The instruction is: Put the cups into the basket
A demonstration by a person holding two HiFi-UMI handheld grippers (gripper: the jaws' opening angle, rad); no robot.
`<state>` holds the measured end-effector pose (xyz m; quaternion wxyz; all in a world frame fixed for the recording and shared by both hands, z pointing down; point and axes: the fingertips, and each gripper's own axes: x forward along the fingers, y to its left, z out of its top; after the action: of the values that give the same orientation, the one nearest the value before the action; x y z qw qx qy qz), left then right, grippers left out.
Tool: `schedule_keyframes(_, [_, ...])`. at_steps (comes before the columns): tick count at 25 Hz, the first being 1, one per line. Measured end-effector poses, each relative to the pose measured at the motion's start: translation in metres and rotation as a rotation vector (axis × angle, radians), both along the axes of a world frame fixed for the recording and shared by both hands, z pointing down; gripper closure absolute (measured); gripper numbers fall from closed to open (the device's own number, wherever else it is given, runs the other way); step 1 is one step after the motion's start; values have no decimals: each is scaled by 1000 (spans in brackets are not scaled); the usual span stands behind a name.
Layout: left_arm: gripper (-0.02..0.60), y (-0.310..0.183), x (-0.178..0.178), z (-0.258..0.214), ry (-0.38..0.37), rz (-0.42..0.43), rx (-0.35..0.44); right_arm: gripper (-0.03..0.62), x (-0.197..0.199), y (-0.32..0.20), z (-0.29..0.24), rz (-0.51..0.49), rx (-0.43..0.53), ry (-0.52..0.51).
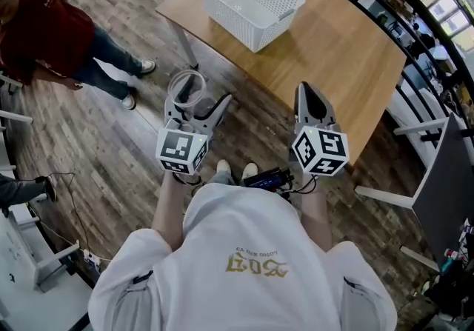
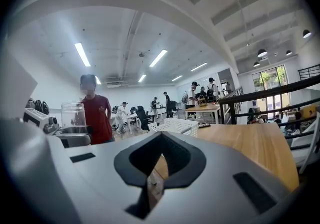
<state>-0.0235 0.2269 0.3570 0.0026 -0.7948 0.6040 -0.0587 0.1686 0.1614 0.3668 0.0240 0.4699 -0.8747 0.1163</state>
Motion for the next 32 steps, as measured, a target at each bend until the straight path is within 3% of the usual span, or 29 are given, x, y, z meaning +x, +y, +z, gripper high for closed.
schedule_keyframes(7, [207, 0, -2, -5, 25, -24, 4, 583, 4, 0, -2, -8, 0, -10])
schedule_keyframes(19, [207, -46, -4, -5, -1, 21, 14, 583, 2, -37, -4, 32, 3, -5])
schedule_keyframes(32, [207, -94, -37, -10, -1, 54, 23, 583, -34, -79, -8, 50, 5, -10])
